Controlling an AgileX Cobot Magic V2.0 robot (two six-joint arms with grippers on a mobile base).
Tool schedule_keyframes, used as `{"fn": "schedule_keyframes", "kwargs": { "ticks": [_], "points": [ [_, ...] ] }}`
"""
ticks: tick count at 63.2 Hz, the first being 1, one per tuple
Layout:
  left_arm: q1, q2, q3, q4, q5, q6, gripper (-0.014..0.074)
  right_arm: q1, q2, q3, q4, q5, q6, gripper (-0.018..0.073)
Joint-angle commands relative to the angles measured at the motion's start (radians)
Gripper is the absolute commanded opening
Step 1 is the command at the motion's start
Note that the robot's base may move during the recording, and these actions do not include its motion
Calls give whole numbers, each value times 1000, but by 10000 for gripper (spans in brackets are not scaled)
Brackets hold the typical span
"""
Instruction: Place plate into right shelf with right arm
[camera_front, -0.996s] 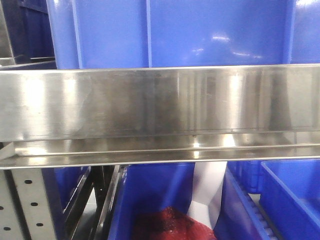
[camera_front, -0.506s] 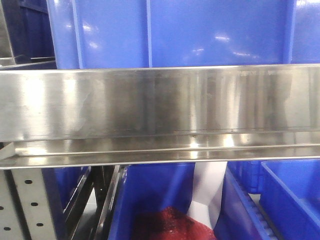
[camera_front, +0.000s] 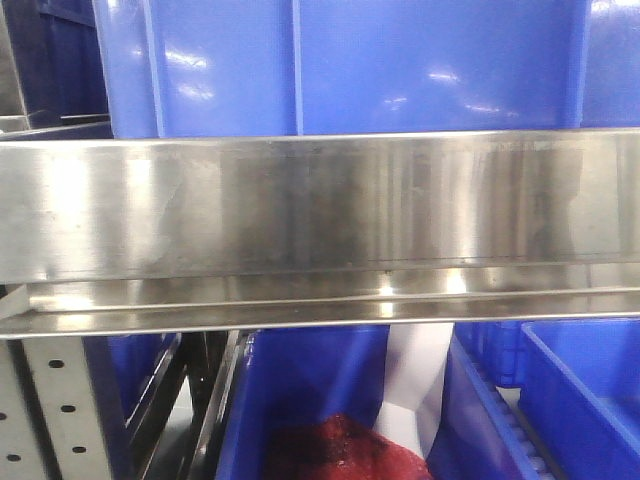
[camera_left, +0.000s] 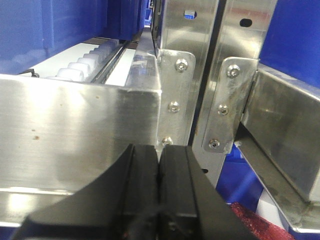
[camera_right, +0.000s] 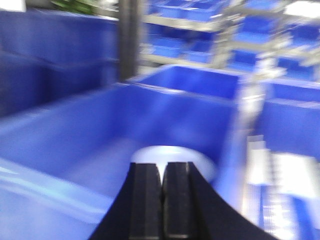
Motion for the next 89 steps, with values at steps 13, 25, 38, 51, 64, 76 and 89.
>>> {"fn": "schedule_keyframes", "kwargs": {
  "ticks": [13, 25, 38, 51, 64, 76, 89],
  "points": [
    [-7, -4, 10, -2, -84, -6, -47, -159, -107, 194, -72, -279, 145, 55],
    [-7, -4, 10, -2, -84, -6, -47, -216, -292, 433, -72, -423, 145, 55],
    [-7, -4, 10, -2, -84, -6, -47, -264, -484, 696, -59, -531, 145, 55],
    [-7, -4, 10, -2, -84, -6, -47, -266, -561, 845, -39, -536, 145, 55],
    [-7, -4, 10, -2, -84, -6, -47, -338, -583, 916, 26, -541, 145, 55],
    [-7, -4, 10, -2, -84, -6, -47, -347, -653, 986, 13, -548, 145, 55],
    [-7, -4, 10, -2, -84, -6, -47, -328, -694, 1072, 1, -634, 145, 55]
  ]
}}
